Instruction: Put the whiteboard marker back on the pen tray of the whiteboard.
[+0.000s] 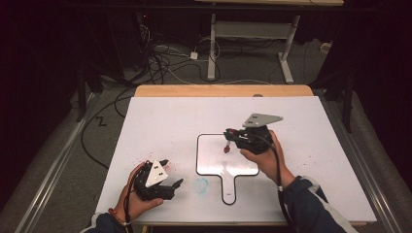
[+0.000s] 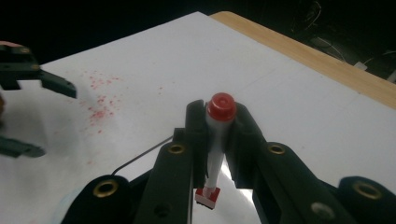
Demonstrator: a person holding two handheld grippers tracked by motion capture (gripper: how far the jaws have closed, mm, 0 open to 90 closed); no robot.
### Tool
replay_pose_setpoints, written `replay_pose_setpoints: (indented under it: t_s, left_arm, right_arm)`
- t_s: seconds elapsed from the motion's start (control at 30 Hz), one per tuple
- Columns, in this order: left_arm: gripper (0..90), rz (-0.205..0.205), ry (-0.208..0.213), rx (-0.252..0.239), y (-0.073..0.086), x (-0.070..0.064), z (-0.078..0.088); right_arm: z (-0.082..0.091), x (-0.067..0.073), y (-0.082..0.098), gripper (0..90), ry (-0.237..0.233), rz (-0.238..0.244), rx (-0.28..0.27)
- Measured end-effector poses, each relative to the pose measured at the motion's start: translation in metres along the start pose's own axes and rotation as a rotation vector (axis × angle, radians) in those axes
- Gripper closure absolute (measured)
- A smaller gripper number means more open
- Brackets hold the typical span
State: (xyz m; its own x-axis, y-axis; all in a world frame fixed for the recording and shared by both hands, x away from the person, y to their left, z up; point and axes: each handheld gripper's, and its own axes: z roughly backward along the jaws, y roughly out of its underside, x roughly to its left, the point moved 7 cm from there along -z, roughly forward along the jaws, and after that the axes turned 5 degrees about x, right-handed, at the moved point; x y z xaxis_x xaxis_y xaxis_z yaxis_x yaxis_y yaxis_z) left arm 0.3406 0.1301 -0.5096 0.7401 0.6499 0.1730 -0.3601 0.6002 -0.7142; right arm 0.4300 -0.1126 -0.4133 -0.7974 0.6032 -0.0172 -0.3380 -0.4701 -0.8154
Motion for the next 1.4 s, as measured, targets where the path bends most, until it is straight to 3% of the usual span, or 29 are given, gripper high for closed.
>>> replay_pose_setpoints:
  t_s: [0.2, 0.57, 0.8, 0.87, 0.97, 1.13, 1.4]
  left_arm:
    - [19.8, 0.000, -0.010, 0.006, 0.000, 0.000, -0.001]
    - [19.8, -0.013, -0.024, 0.010, -0.002, 0.001, -0.002]
    - [19.8, -0.023, -0.012, 0.016, -0.004, -0.002, -0.005]
    - [19.8, -0.025, -0.007, 0.019, -0.004, -0.003, -0.006]
    - [19.8, -0.025, -0.001, 0.020, -0.005, -0.003, -0.007]
    - [19.8, -0.027, 0.004, 0.025, -0.005, -0.004, -0.008]
    - [19.8, -0.048, 0.005, 0.044, -0.003, -0.007, -0.010]
  right_arm:
    - [0.054, -0.009, 0.015, 80.7, -0.008, -0.024, -0.006]
    - [0.082, -0.020, 0.069, 80.7, -0.041, -0.097, 0.159]
    - [0.061, -0.036, 0.082, 80.4, -0.026, -0.166, 0.216]
    - [0.050, -0.044, 0.084, 80.1, -0.036, -0.199, 0.217]
    - [0.036, -0.060, 0.086, 78.0, -0.042, -0.285, 0.206]
    - [0.010, -0.076, 0.090, 76.2, -0.017, -0.332, 0.207]
    - [-0.015, -0.084, 0.096, 72.2, 0.044, -0.337, 0.246]
